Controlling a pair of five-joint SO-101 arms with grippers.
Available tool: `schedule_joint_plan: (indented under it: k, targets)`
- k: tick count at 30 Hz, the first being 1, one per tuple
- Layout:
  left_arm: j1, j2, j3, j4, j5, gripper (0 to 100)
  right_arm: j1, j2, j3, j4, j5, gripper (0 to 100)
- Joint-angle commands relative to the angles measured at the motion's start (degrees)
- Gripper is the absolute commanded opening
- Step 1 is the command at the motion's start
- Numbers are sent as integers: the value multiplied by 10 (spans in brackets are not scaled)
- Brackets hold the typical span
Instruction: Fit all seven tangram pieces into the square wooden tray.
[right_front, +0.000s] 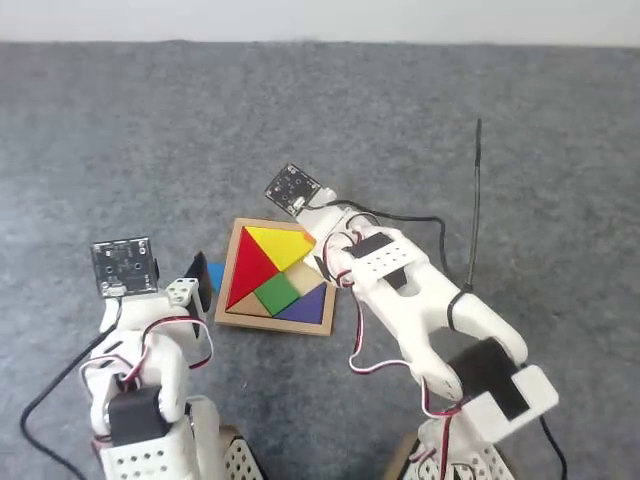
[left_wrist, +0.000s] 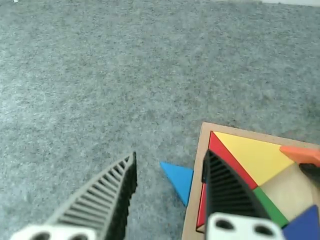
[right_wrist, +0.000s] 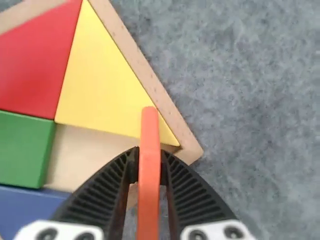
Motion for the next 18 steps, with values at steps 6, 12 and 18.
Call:
schedule_joint_plan:
  k: [6,12,18]
  targets:
    - [-2,-5,-7,5,0,206,-18,0,-29,-4,-7,115]
    - [-2,-5,-7,4,0,206,-47,-7,-33,22,-7,117]
    - [-2,-5,-7,4,0,206,-34,-7,-79,65,-7,119]
